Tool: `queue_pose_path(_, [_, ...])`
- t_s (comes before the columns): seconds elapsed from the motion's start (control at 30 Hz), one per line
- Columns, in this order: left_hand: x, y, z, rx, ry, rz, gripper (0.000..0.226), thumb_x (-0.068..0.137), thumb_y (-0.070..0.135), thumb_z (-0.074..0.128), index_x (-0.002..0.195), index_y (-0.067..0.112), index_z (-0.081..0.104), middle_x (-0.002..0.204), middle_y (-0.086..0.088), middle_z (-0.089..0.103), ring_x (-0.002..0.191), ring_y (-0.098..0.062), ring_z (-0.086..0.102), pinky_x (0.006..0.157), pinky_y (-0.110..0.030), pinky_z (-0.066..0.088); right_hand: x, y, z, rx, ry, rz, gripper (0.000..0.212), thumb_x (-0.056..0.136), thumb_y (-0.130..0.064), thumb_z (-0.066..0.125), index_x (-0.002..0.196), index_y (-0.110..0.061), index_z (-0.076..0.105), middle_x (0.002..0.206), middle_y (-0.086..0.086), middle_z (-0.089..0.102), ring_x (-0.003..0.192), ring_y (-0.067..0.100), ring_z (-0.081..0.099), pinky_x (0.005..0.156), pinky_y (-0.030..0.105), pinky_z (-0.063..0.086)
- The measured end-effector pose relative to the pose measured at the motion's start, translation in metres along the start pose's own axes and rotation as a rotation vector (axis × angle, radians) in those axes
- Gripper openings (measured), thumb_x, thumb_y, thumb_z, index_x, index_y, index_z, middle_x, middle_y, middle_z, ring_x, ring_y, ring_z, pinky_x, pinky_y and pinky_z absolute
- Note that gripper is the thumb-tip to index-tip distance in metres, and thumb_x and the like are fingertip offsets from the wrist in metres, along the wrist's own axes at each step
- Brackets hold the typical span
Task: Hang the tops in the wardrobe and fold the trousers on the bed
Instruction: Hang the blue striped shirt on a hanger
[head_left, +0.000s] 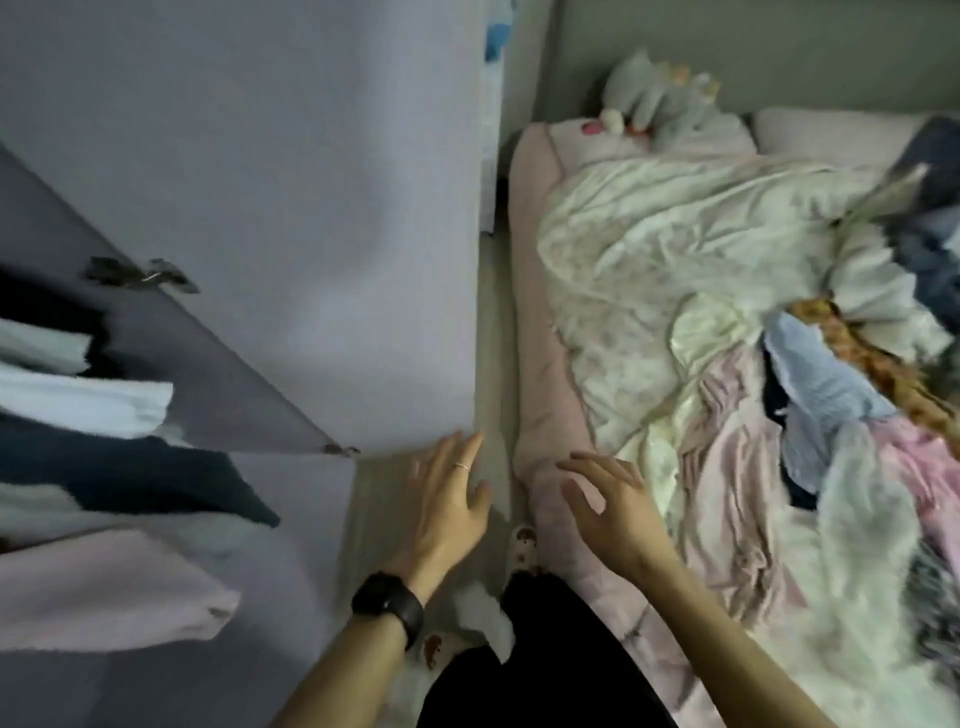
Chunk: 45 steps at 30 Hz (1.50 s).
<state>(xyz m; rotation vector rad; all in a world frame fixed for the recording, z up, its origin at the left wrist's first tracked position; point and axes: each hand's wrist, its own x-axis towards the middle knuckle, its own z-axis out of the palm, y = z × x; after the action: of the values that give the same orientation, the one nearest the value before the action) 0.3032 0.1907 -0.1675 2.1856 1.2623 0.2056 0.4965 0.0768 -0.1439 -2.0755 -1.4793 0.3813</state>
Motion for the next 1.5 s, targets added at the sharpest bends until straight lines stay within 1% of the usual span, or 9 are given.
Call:
queue_pose_path(0.07, [0.017, 0.034, 0.018, 0.033, -0.086, 0.114, 0.062, 0.099, 0.026, 0.055, 0.157, 0.026, 0.032, 0.163, -0.004, 0.031, 0.151, -0.021, 0.025, 0.120, -0.047, 0.023, -0.025, 0.028, -0.023, 0.013, 0.047, 0.184, 0.019, 0.094, -0.019, 0.071, 0.112, -0.023, 0.076, 0.118, -0.006, 0.071, 0.112, 0.017, 0.061, 0.098, 0.015, 0.037])
queue_pose_path(0.2, [0.045, 0.094, 0.050, 0.108, -0.201, 0.309, 0.061, 0.098, 0.032, 0.055, 0.156, 0.027, 0.036, 0.160, -0.002, 0.036, 0.143, -0.025, 0.038, 0.115, -0.047, 0.033, -0.059, 0.075, -0.057, 0.038, 0.158, 0.440, 0.021, 0.095, -0.022, 0.069, 0.115, -0.022, 0.075, 0.122, -0.004, 0.070, 0.117, 0.026, 0.061, 0.098, 0.029, 0.045])
queue_pose_path(0.53, [0.132, 0.215, 0.131, 0.288, -0.366, 0.521, 0.060, 0.101, 0.036, 0.048, 0.157, 0.028, 0.030, 0.163, 0.004, 0.028, 0.147, -0.017, 0.027, 0.119, -0.037, 0.027, -0.057, 0.191, -0.118, 0.136, 0.265, 0.731, 0.026, 0.097, -0.023, 0.065, 0.123, -0.026, 0.070, 0.127, -0.010, 0.066, 0.120, 0.023, 0.055, 0.095, 0.020, 0.033])
queue_pose_path(0.73, [0.202, 0.286, 0.205, 0.365, -0.458, 0.560, 0.060, 0.102, 0.038, 0.043, 0.159, 0.033, 0.023, 0.165, 0.007, 0.020, 0.152, -0.011, 0.015, 0.125, -0.042, 0.014, -0.030, 0.304, -0.159, 0.140, 0.288, 0.815, 0.028, 0.097, -0.022, 0.066, 0.124, -0.021, 0.069, 0.127, 0.001, 0.068, 0.121, 0.031, 0.057, 0.101, 0.037, 0.043])
queue_pose_path(0.9, [0.264, 0.325, 0.286, 0.447, -0.475, 0.678, 0.061, 0.099, 0.035, 0.042, 0.158, 0.034, 0.026, 0.164, 0.010, 0.020, 0.150, -0.011, 0.019, 0.122, -0.037, 0.020, 0.003, 0.418, -0.172, 0.316, 0.424, 0.970, 0.024, 0.098, -0.020, 0.063, 0.121, -0.019, 0.070, 0.121, 0.002, 0.070, 0.112, 0.024, 0.065, 0.095, 0.043, 0.052])
queue_pose_path(1.03, [0.300, 0.330, 0.353, 0.528, -0.500, 0.693, 0.060, 0.101, 0.038, 0.041, 0.158, 0.036, 0.024, 0.165, 0.006, 0.018, 0.152, -0.016, 0.015, 0.124, -0.038, 0.014, 0.032, 0.510, -0.174, 0.393, 0.564, 1.081, 0.022, 0.098, -0.021, 0.062, 0.117, -0.013, 0.069, 0.113, 0.003, 0.073, 0.104, 0.022, 0.070, 0.083, 0.029, 0.049])
queue_pose_path(1.27, [0.324, 0.298, 0.411, 0.687, -0.564, 0.635, 0.070, 0.101, 0.048, 0.037, 0.157, 0.047, -0.006, 0.168, 0.007, 0.002, 0.153, -0.019, 0.004, 0.123, -0.048, 0.009, 0.096, 0.629, -0.161, 0.051, 0.223, 0.982, 0.065, 0.095, -0.037, 0.065, 0.153, -0.026, 0.037, 0.160, 0.010, 0.032, 0.141, 0.031, 0.041, 0.109, 0.044, 0.037])
queue_pose_path(1.37, [0.323, 0.285, 0.413, 0.669, -0.621, 0.602, 0.079, 0.100, 0.045, 0.039, 0.148, 0.054, -0.023, 0.168, 0.013, -0.007, 0.155, -0.018, -0.003, 0.123, -0.056, 0.005, 0.116, 0.652, -0.147, -0.073, 0.048, 0.932, 0.064, 0.095, -0.043, 0.062, 0.152, -0.038, 0.034, 0.153, 0.010, 0.040, 0.131, 0.034, 0.050, 0.092, 0.043, 0.045])
queue_pose_path(1.5, [0.324, 0.289, 0.404, 0.570, -0.635, 0.566, 0.057, 0.101, 0.041, 0.045, 0.155, 0.041, 0.030, 0.167, 0.010, 0.010, 0.152, -0.014, 0.013, 0.124, -0.042, 0.014, 0.118, 0.639, -0.135, -0.274, 0.025, 0.901, 0.026, 0.098, -0.025, 0.052, 0.121, -0.020, 0.063, 0.119, 0.014, 0.062, 0.104, 0.040, 0.063, 0.076, 0.044, 0.052])
